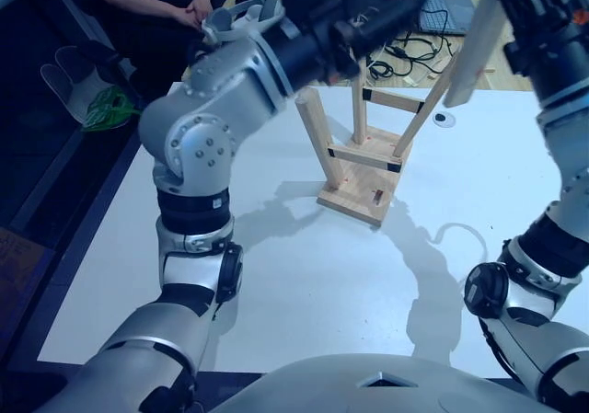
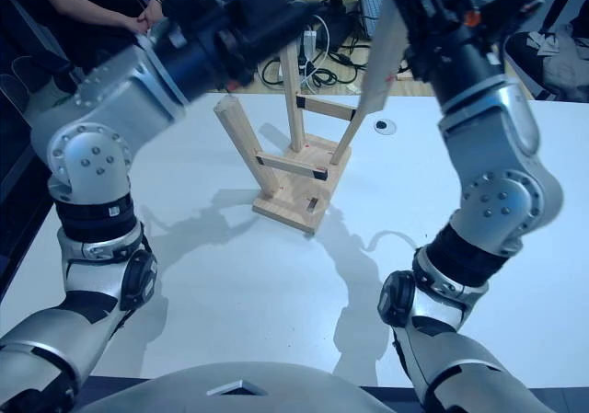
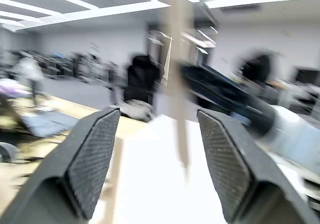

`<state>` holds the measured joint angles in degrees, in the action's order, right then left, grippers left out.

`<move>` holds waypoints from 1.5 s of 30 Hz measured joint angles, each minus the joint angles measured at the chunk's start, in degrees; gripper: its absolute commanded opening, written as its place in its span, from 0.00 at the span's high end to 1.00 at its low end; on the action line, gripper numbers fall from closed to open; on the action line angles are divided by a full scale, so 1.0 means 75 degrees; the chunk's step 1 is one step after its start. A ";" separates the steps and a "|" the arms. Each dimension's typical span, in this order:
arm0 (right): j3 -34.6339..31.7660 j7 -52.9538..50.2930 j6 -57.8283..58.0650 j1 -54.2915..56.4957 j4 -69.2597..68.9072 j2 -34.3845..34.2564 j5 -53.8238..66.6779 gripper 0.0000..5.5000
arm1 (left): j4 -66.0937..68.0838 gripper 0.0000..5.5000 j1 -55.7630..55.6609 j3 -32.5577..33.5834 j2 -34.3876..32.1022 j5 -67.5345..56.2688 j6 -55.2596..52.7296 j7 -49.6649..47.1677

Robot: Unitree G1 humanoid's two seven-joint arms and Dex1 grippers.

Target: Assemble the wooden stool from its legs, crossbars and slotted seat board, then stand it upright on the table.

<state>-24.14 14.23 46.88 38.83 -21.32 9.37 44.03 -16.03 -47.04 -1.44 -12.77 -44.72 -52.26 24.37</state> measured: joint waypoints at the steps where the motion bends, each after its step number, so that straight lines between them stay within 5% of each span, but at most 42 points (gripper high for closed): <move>1: 0.0125 0.0045 -0.0195 0.0079 0.0222 -0.0028 -0.0004 0.63 | -0.0078 0.48 0.0083 -0.0158 -0.0008 0.0010 -0.0135 0.0002; 7: 0.0640 0.0060 -0.0948 0.0417 0.0903 -0.0239 -0.0081 0.63 | 0.0043 0.48 0.0177 -0.0979 -0.0062 0.0907 -0.0068 -0.0160; 24: 0.0969 -0.0177 -0.1277 0.0344 0.0964 -0.0187 -0.0114 0.63 | 0.0522 0.48 0.0049 -0.0719 0.0759 0.2413 0.0332 -0.1500; 34: 0.1276 0.0008 -0.1603 0.0378 0.1098 -0.0213 -0.0077 0.63 | 0.0907 0.48 -0.0096 -0.1949 -0.0175 0.4841 0.2655 -0.0960; 42: 0.1329 0.0091 -0.1706 0.0378 0.1135 -0.0129 0.0018 0.63 | 0.1110 0.48 -0.0078 -0.1655 0.0125 0.4906 0.2846 -0.0724; 45: 0.1415 0.0240 -0.1554 0.0377 0.1123 -0.0036 0.0175 0.63 | 0.1110 0.57 -0.0075 -0.1398 0.0363 0.4573 0.2540 -0.0622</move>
<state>-13.53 16.03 35.22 41.66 -12.90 9.10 45.34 -7.71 -47.61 -11.92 -10.05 -10.42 -33.21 19.71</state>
